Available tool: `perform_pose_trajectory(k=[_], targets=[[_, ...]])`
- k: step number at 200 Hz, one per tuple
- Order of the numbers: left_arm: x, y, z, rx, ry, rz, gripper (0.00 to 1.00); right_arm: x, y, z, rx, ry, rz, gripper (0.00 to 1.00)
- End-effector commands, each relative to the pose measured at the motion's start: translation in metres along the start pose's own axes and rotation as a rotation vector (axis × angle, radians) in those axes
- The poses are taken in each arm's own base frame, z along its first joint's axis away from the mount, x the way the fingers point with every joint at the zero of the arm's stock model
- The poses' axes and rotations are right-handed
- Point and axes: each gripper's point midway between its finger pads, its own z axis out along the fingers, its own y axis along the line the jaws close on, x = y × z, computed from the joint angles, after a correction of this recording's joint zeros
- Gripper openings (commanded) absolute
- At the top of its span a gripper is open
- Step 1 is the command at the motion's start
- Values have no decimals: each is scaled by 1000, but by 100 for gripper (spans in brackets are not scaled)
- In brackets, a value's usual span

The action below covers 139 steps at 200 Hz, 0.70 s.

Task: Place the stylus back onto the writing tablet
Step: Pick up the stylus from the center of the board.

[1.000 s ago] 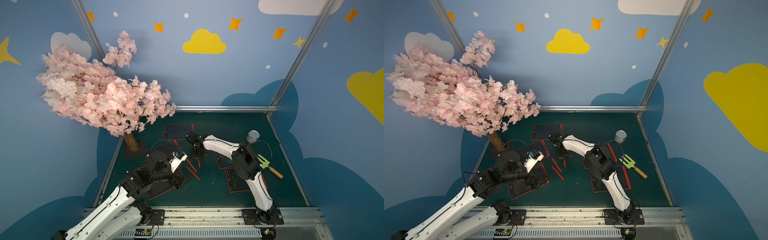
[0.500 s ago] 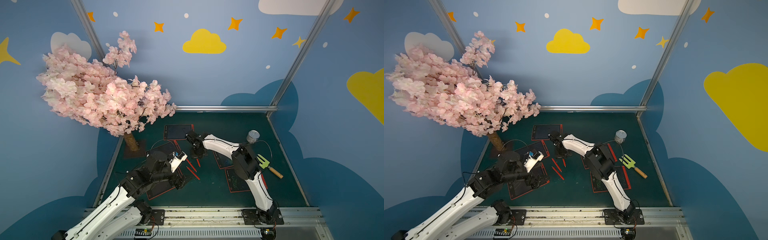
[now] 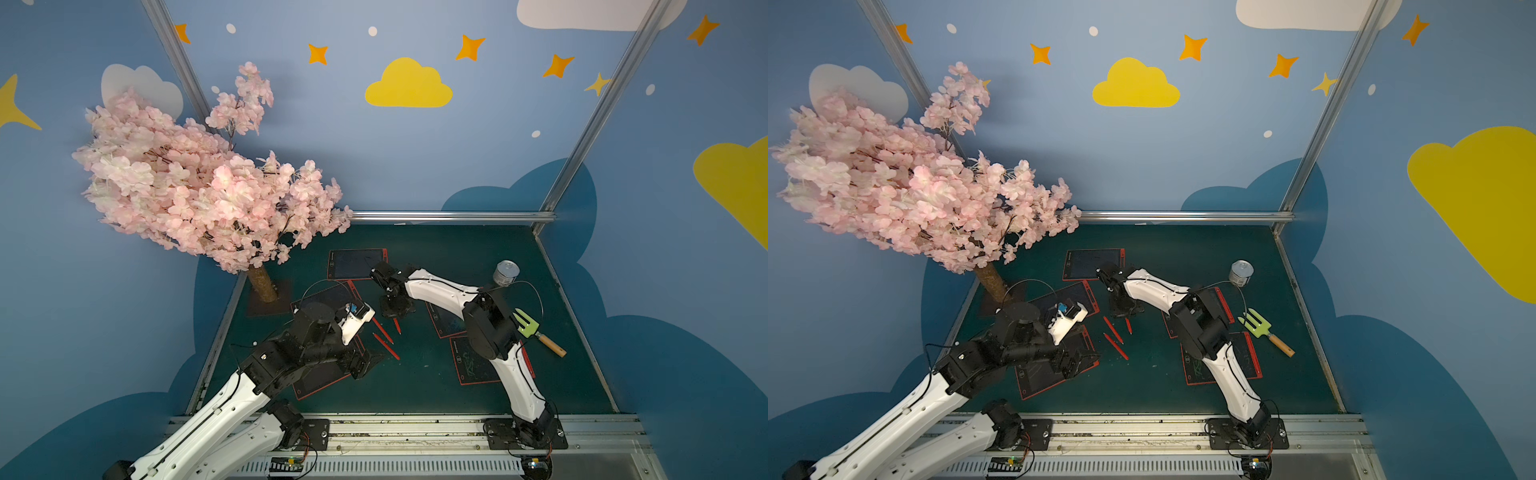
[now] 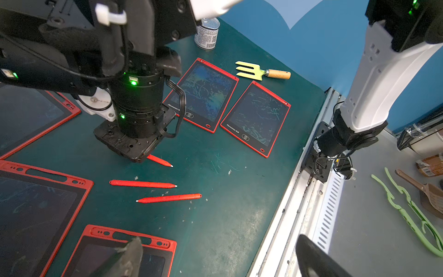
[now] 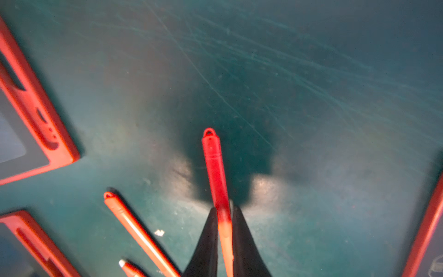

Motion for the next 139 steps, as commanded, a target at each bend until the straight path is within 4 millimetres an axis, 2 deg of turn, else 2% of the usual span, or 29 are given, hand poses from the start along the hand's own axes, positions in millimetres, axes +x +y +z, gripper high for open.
perform_pose_trajectory(k=[1, 103, 119, 139], targets=[[-6, -3, -2, 15, -16, 11, 99, 5, -6, 10, 20, 39, -7, 14], [-6, -4, -1, 21, -14, 9, 99, 2, -6, 10, 16, 40, -12, 0], [-7, -4, -2, 20, -16, 9, 99, 2, -5, 11, 14, 42, -12, 0], [-7, -4, -2, 20, -18, 11, 99, 4, -5, 13, 21, 50, -16, 6]])
